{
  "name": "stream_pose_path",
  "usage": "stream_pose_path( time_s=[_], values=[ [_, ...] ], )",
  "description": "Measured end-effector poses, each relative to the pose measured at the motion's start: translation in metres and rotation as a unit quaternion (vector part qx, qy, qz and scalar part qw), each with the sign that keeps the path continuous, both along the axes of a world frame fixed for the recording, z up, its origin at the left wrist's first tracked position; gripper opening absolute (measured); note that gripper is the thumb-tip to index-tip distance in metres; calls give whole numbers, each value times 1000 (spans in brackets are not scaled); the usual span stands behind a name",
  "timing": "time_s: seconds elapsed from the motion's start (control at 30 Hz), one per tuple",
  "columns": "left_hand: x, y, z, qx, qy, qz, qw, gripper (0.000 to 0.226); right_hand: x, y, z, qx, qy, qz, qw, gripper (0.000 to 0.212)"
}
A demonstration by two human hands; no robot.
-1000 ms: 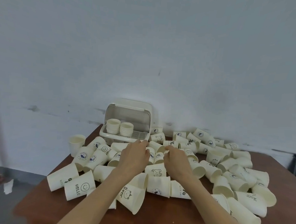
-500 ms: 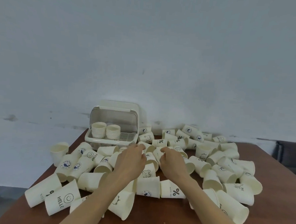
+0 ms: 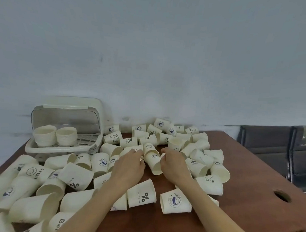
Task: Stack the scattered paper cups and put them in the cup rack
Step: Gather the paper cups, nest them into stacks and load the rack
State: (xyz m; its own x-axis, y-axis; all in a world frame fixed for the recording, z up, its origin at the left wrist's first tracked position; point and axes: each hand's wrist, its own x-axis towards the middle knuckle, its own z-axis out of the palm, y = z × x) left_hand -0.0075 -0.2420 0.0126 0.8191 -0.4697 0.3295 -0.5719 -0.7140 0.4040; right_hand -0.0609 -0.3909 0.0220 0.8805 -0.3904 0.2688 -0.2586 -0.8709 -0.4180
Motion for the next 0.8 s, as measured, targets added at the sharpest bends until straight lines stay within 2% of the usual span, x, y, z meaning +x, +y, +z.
stream_pose_path(
  time_s=[0.13, 0.63, 0.8],
  values=[
    [3, -28, -6, 10, 6, -32, 999, 35, -4, -24, -3, 29, -4, -22, 999, 37],
    [63, -147, -13, 58, 53, -78, 994, 31, 6, -91, -18, 3, 10, -52, 999, 31],
    [88, -183, -17, 116, 52, -72, 989, 47, 8, -108, -27, 23, 18, -58, 998, 30]
  ],
)
